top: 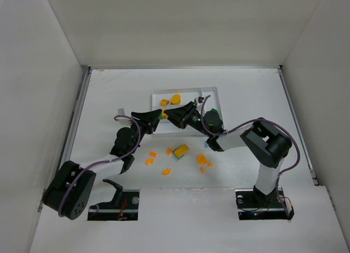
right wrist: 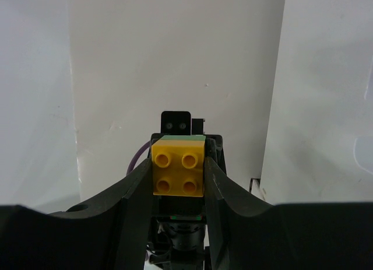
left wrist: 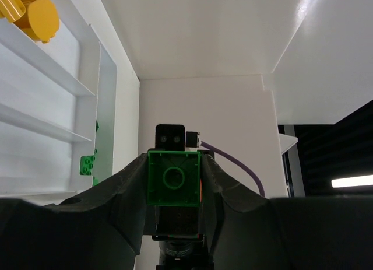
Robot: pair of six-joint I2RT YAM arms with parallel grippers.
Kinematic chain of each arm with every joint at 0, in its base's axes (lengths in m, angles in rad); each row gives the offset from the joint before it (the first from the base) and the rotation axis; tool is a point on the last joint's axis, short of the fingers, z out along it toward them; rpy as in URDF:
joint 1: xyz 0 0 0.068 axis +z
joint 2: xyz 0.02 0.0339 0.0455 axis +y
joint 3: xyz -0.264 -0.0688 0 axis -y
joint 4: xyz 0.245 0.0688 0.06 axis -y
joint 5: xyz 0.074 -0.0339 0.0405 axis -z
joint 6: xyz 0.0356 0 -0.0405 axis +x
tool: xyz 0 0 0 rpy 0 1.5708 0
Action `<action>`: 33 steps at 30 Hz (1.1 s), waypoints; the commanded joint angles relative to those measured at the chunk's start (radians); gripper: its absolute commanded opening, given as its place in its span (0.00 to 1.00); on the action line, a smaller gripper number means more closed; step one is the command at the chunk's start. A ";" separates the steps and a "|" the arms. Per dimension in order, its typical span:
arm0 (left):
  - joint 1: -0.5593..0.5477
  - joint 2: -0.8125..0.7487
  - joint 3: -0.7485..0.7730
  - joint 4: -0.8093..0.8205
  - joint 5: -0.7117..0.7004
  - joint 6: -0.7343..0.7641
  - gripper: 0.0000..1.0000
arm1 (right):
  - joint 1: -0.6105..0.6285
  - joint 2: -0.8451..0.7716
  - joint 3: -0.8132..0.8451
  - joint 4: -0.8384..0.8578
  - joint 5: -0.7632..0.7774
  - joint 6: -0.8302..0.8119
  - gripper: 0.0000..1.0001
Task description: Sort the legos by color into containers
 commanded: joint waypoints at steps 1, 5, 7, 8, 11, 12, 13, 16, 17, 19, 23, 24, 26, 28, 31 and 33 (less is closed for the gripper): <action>0.017 -0.041 0.032 0.083 0.028 0.025 0.20 | -0.024 0.016 -0.007 0.072 -0.014 -0.011 0.27; 0.086 -0.076 0.003 0.046 0.077 0.034 0.19 | -0.064 -0.013 -0.053 0.081 -0.022 -0.017 0.27; 0.141 -0.108 -0.025 0.034 0.102 0.039 0.19 | -0.089 -0.036 -0.080 0.083 -0.031 -0.028 0.27; 0.172 -0.125 -0.037 0.022 0.118 0.042 0.19 | -0.102 -0.049 -0.096 0.083 -0.032 -0.036 0.27; 0.256 -0.180 -0.059 -0.041 0.189 0.066 0.19 | -0.148 -0.073 -0.117 0.049 -0.049 -0.071 0.27; 0.266 -0.198 -0.065 -0.058 0.198 0.082 0.19 | -0.161 -0.073 -0.111 0.024 -0.060 -0.083 0.27; 0.269 -0.215 -0.069 -0.076 0.201 0.099 0.19 | -0.173 -0.073 -0.098 -0.011 -0.071 -0.098 0.27; 0.248 -0.260 -0.066 -0.144 0.215 0.166 0.19 | -0.228 -0.072 -0.027 -0.190 -0.080 -0.196 0.27; 0.240 -0.271 -0.065 -0.159 0.217 0.181 0.19 | -0.239 -0.072 -0.003 -0.253 -0.075 -0.227 0.27; 0.215 -0.297 -0.065 -0.196 0.214 0.224 0.20 | -0.259 -0.073 0.073 -0.421 -0.051 -0.327 0.27; 0.152 -0.331 -0.065 -0.259 0.200 0.303 0.20 | -0.267 -0.046 0.273 -0.791 0.099 -0.564 0.30; 0.137 -0.335 -0.066 -0.265 0.192 0.316 0.21 | -0.262 -0.026 0.333 -0.872 0.144 -0.621 0.30; 0.102 -0.338 -0.071 -0.268 0.168 0.335 0.21 | -0.261 0.025 0.442 -1.003 0.210 -0.709 0.31; 0.064 -0.334 -0.073 -0.268 0.151 0.347 0.21 | -0.261 0.078 0.536 -1.092 0.247 -0.763 0.31; -0.002 -0.309 -0.076 -0.258 0.107 0.363 0.22 | -0.261 0.152 0.660 -1.178 0.270 -0.806 0.33; -0.047 -0.289 -0.068 -0.258 0.071 0.378 0.22 | -0.261 0.181 0.717 -1.226 0.296 -0.824 0.34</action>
